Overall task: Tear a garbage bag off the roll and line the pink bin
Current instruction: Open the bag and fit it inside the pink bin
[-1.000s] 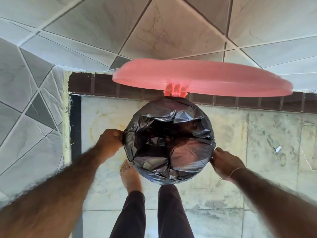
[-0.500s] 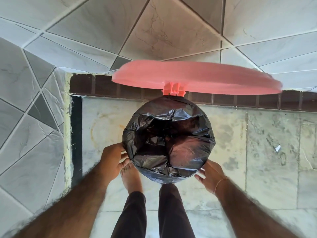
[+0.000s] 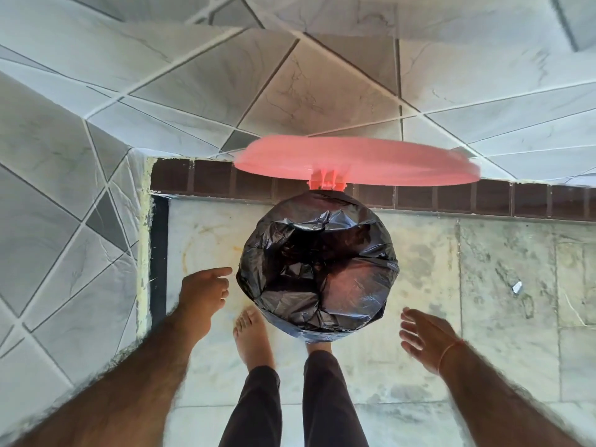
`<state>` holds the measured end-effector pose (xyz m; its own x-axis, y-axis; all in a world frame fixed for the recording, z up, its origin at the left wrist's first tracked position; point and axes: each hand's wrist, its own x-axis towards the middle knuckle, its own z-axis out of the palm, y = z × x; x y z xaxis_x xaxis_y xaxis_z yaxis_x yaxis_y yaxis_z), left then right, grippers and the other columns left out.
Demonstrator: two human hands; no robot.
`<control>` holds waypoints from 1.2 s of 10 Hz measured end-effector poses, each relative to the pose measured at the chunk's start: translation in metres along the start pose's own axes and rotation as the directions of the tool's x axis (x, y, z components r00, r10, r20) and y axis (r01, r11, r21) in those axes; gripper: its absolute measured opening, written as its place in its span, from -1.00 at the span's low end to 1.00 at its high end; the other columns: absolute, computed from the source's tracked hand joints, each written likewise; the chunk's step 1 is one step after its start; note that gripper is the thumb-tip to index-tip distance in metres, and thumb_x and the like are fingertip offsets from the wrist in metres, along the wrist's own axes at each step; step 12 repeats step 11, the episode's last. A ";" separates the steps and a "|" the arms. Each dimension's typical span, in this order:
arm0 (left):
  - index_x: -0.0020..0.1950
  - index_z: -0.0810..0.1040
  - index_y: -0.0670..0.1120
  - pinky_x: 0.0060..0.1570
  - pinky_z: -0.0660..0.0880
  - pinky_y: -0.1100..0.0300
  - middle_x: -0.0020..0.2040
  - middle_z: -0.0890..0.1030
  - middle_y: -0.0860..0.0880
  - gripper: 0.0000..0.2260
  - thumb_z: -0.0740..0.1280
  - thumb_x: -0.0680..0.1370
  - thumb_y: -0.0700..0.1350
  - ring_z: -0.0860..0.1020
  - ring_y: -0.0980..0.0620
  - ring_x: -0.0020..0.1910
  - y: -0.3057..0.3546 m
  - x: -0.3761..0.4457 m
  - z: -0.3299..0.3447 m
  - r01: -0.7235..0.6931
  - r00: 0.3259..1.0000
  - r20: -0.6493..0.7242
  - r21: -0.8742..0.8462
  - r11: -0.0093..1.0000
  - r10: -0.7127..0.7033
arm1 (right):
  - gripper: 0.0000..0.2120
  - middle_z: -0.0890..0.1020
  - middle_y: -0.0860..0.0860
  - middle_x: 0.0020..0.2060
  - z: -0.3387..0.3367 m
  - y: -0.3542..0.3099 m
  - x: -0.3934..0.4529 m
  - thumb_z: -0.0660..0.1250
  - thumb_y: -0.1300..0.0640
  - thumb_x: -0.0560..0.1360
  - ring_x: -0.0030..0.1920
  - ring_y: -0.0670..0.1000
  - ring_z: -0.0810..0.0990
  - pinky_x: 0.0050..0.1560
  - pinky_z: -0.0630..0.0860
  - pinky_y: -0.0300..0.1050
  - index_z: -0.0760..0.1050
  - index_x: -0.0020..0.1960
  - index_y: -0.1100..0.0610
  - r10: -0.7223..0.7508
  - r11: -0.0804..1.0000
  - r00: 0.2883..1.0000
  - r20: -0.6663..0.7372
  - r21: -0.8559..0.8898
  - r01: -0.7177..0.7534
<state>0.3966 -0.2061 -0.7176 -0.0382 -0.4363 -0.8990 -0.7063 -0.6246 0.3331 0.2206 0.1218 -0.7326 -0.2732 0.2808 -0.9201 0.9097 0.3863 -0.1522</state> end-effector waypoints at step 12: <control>-0.30 0.54 -0.16 -0.16 0.43 0.07 -0.26 0.54 -0.12 -0.81 0.33 0.42 -0.05 0.48 -0.05 -0.21 0.049 -0.096 0.006 -0.274 0.960 0.080 0.052 0.960 0.270 | -0.91 0.53 0.07 -0.10 0.027 -0.060 -0.115 0.34 0.07 0.50 -0.06 0.07 0.46 -0.08 0.36 -0.06 0.50 -0.14 0.06 -0.405 0.891 0.893 0.195 -0.135 0.434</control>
